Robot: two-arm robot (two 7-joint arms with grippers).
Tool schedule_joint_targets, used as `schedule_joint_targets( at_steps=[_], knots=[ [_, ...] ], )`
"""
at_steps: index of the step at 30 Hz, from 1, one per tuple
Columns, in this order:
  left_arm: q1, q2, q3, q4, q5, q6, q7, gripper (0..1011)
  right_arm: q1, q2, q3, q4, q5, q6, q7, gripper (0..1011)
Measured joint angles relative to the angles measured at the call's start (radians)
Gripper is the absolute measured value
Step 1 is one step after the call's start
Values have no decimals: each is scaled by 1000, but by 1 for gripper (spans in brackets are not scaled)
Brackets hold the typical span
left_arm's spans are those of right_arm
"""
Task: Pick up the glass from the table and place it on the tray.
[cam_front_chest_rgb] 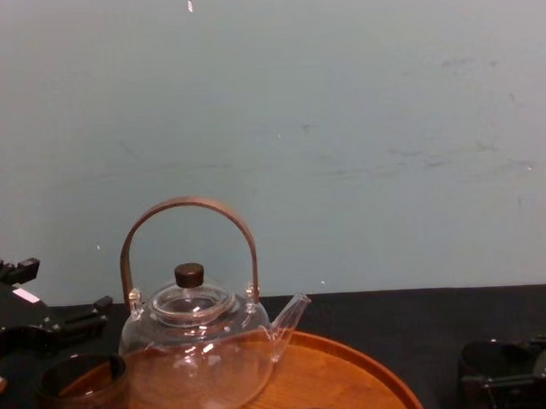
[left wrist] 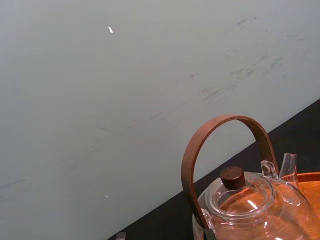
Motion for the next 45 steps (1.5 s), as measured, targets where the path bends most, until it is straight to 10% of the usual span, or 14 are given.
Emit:
schedule_joint_targets(
  at_steps=[30, 45],
  knots=[
    [0, 0, 0, 0, 0, 0, 0, 1001, -4, 48, 48, -129, 51, -15, 18, 905],
    [0, 0, 0, 0, 0, 0, 0, 1002, 109, -15, -61, -56, 13, -76, 107, 905]
  ],
)
